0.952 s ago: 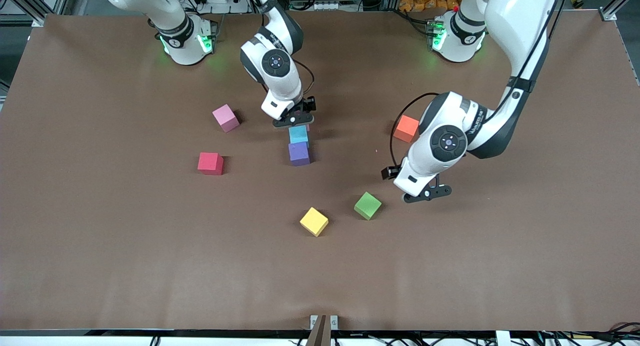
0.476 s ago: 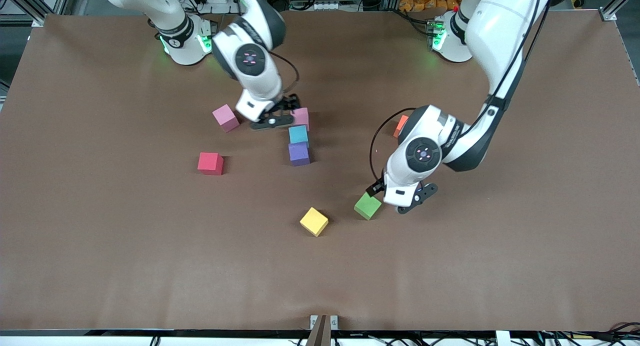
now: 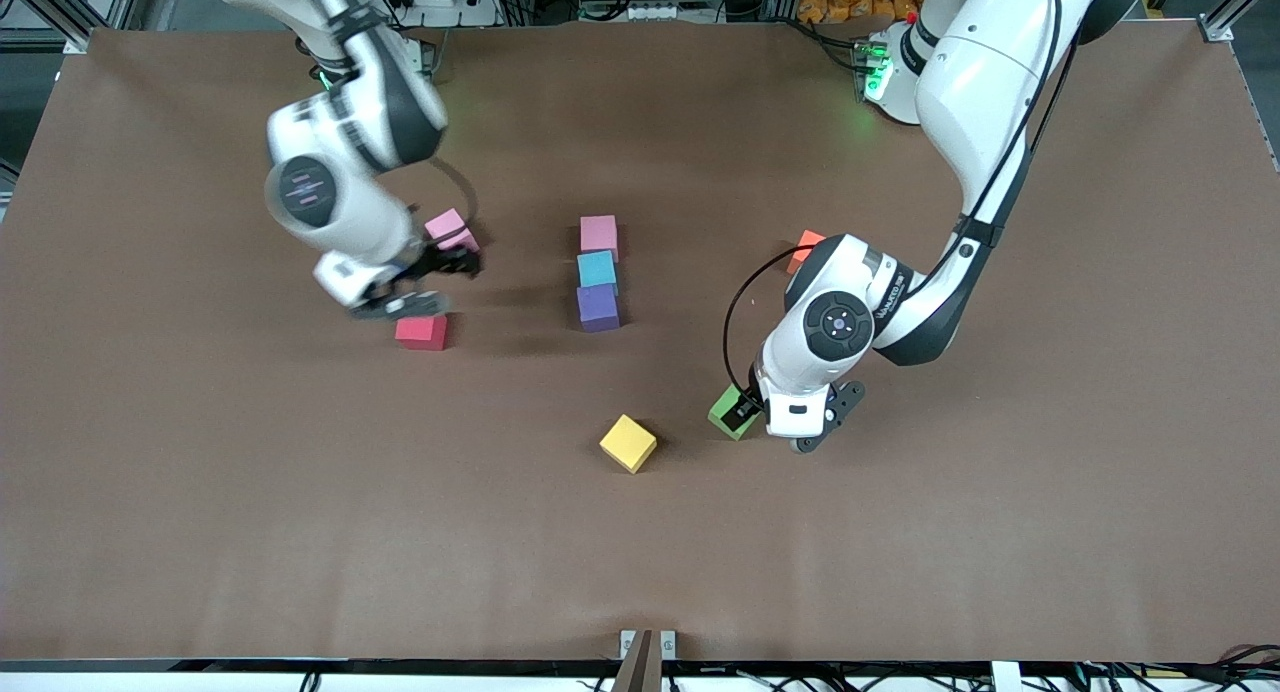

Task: Arrange blocks into number 1
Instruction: 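Grasp the green cube with the left gripper while the right gripper grasps magenta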

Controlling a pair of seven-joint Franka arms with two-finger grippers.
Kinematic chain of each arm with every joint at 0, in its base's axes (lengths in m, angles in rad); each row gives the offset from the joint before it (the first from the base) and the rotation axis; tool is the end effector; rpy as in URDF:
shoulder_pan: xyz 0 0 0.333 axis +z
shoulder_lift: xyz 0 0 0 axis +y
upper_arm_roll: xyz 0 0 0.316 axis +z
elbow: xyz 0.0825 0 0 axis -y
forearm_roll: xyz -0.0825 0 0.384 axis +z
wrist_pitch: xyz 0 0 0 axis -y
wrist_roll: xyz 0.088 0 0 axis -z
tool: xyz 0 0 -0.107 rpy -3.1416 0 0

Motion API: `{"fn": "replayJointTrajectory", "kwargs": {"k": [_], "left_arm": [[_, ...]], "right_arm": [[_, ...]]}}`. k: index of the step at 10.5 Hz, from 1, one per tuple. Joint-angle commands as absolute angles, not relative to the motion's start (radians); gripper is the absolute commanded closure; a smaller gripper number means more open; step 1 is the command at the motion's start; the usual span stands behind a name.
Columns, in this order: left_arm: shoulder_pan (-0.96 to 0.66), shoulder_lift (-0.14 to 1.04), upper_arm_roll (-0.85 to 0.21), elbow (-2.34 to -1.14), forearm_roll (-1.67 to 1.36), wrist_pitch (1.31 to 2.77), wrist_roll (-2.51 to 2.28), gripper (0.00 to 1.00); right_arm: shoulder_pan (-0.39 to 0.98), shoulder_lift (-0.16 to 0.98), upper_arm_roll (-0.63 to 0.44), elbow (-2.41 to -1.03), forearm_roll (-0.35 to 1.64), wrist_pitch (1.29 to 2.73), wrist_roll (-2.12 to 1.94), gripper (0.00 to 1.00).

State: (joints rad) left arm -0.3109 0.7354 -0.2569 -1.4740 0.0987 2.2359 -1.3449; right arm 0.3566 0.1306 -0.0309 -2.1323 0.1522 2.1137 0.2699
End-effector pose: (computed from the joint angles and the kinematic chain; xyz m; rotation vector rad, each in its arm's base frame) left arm 0.6284 -0.3575 0.2574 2.8146 1.1672 -0.0682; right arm 0.5119 0.1804 0.3356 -3.0580 0.0500 0.2720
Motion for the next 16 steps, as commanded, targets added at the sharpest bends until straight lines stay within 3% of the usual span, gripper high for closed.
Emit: {"fn": "replayJointTrajectory", "kwargs": {"k": [1, 6, 11, 12, 13, 16], "left_arm": [[-0.417, 0.775, -0.163, -1.448, 0.130, 2.295, -1.446, 0.00], [-0.471, 0.808, -0.110, -1.445, 0.130, 2.322, -1.471, 0.00], [-0.502, 0.854, -0.084, -1.433, 0.150, 2.379, -1.470, 0.02], [-0.497, 0.854, -0.086, -1.434, 0.182, 2.379, -1.462, 0.66], [-0.497, 0.853, -0.086, -1.436, 0.189, 2.379, -1.460, 1.00], [-0.499, 0.838, -0.087, -1.440, 0.213, 2.379, -1.447, 1.00]], "right_arm": [[0.286, 0.207, -0.047, -2.036, 0.138, 2.080, 0.288, 0.00], [0.299, 0.362, -0.118, -1.960, 0.155, 2.126, 0.293, 0.00], [0.353, 0.397, -0.118, -1.989, 0.158, 2.129, 0.270, 0.00], [0.365, 0.406, -0.118, -1.994, 0.158, 2.129, 0.270, 0.00], [0.367, 0.411, -0.118, -1.997, 0.156, 2.129, 0.267, 0.00], [0.365, 0.411, -0.118, -2.031, 0.158, 2.147, 0.175, 0.00]]}}
